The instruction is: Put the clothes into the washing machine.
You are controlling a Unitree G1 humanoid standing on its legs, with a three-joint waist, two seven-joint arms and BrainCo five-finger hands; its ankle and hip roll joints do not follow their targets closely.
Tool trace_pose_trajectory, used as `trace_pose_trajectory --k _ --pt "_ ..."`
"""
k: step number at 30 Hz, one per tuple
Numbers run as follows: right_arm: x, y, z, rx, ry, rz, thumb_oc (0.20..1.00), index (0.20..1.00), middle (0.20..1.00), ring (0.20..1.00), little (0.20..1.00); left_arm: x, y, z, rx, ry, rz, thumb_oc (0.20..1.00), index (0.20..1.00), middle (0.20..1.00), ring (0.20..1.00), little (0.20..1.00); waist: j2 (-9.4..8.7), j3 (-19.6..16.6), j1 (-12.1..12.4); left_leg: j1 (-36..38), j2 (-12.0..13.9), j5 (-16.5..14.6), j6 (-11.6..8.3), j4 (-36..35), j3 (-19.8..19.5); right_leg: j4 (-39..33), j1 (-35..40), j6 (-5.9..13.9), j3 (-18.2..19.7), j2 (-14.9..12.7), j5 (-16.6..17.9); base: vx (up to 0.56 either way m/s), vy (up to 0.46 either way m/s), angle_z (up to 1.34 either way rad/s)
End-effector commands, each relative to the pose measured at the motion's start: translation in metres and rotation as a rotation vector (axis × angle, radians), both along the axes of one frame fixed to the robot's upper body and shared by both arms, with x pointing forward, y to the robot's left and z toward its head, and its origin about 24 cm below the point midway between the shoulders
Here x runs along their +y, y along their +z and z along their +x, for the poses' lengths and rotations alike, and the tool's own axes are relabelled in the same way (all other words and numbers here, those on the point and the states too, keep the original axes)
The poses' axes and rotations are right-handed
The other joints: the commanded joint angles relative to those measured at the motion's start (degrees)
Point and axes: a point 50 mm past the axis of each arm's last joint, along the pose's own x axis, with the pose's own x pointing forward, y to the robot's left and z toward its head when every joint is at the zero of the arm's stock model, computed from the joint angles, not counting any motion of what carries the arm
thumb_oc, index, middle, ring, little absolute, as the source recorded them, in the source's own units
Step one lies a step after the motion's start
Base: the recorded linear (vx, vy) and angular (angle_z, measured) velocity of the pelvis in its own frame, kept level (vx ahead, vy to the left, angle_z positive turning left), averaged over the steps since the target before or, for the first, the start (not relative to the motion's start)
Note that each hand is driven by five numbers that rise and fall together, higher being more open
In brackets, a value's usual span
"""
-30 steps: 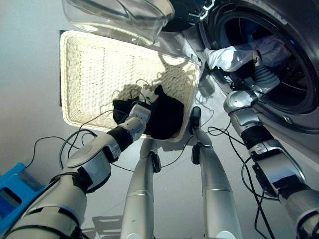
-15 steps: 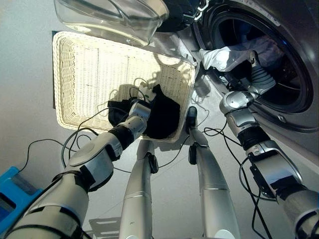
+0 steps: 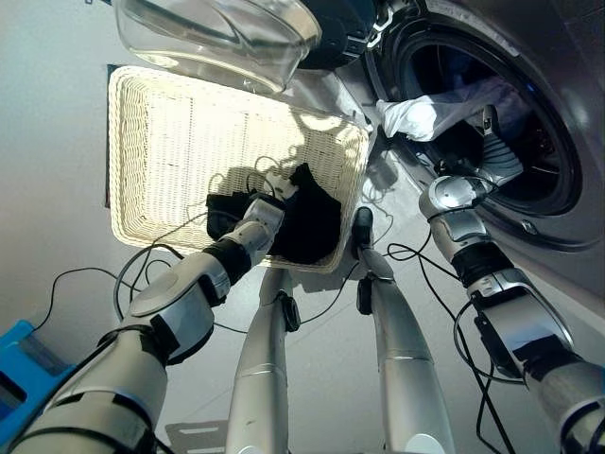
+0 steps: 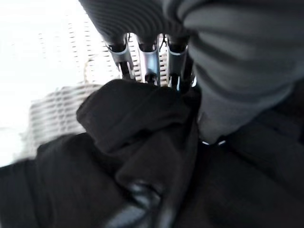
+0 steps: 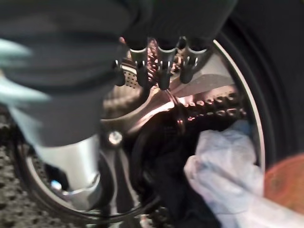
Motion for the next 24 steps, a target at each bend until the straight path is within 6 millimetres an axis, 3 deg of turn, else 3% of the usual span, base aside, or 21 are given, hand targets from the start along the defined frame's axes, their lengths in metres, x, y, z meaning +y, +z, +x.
trace_pose_trajectory --k 1,6,8,9,10,15,19,24 --pt "-0.009 0.002 -0.006 -0.057 -0.051 0.023 1.0 1.0 1.0 1.0 1.0 0.007 -0.016 -0.003 -0.045 0.05 -0.245 0.2 0.2 0.2 0.2 0.2 -1.62 -0.8 2.9 1.0 -2.2 -3.0 -3.18 1.5 5.4 -3.3 1.1 7.57 -0.4 2.4 5.9 -0.01 0.013 0.03" --pt "-0.004 -0.002 -0.008 -0.036 -0.042 0.009 1.0 1.0 1.0 1.0 1.0 0.026 -0.017 -0.004 -0.158 0.124 -0.548 0.2 0.2 0.2 0.2 0.2 -1.67 -0.8 3.2 3.0 -2.3 -3.4 -3.1 1.8 5.1 -2.3 2.9 7.1 -0.5 2.6 4.7 0.0 0.03 0.01" --pt "-0.004 -0.003 -0.008 -0.032 -0.042 0.009 1.0 1.0 1.0 1.0 1.0 0.028 -0.017 -0.004 -0.17 0.136 -0.585 0.2 0.2 0.2 0.2 0.2 -1.67 -0.8 3.2 3.3 -2.2 -3.4 -3.09 1.9 5.1 -2.1 3.1 7.05 -0.5 2.6 4.5 0.0 0.021 0.0" --pt "-0.004 -0.006 -0.008 -0.024 -0.044 0.009 1.0 1.0 1.0 1.0 1.0 0.031 -0.017 -0.005 -0.197 0.157 -0.687 0.2 0.2 0.2 0.2 0.2 -1.72 -0.8 3.3 3.6 -2.2 -3.5 -3.08 1.9 5.1 -2.0 3.4 6.93 -0.5 2.6 4.3 0.01 0.044 0.0" --pt "-0.003 -0.011 -0.009 -0.007 -0.045 0.019 1.0 1.0 1.0 1.0 1.0 0.037 -0.019 -0.007 -0.208 0.216 -0.936 0.2 0.2 0.2 0.2 0.2 -1.84 -0.8 3.4 4.3 -2.2 -3.6 -3.04 2.1 5.0 -1.6 4.0 6.66 -0.4 2.8 3.8 0.01 0.033 0.0" --pt "-0.004 -0.02 -0.012 0.023 -0.064 0.022 1.0 1.0 1.0 1.0 1.0 0.048 -0.011 -0.009 -0.254 0.259 -1.427 0.2 0.2 0.2 0.2 0.2 -2.07 -0.8 3.6 6.2 -2.2 -4.4 -2.91 2.5 4.8 -0.7 5.6 6.21 -0.4 3.0 2.4 0.0 0.0 0.0" --pt "-0.007 -0.024 -0.013 0.047 -0.061 -0.018 1.0 1.0 1.0 1.0 1.0 0.056 -0.011 -0.013 -0.293 0.296 -1.611 0.2 0.2 0.2 0.2 0.2 -2.17 -0.8 3.9 7.8 -2.4 -5.3 -2.62 3.1 4.2 0.4 7.0 5.86 -0.5 3.2 1.2 0.0 0.0 0.0" --pt "-0.005 -0.032 -0.013 0.081 -0.011 -0.066 1.0 1.0 1.0 1.0 1.0 0.063 -0.002 -0.014 -0.338 0.264 -1.698 0.2 0.2 0.2 0.2 0.2 -2.32 -0.8 4.0 9.0 -2.4 -5.7 -2.22 3.3 4.1 0.9 8.2 5.39 -0.5 3.4 0.5 0.0 0.021 0.0"
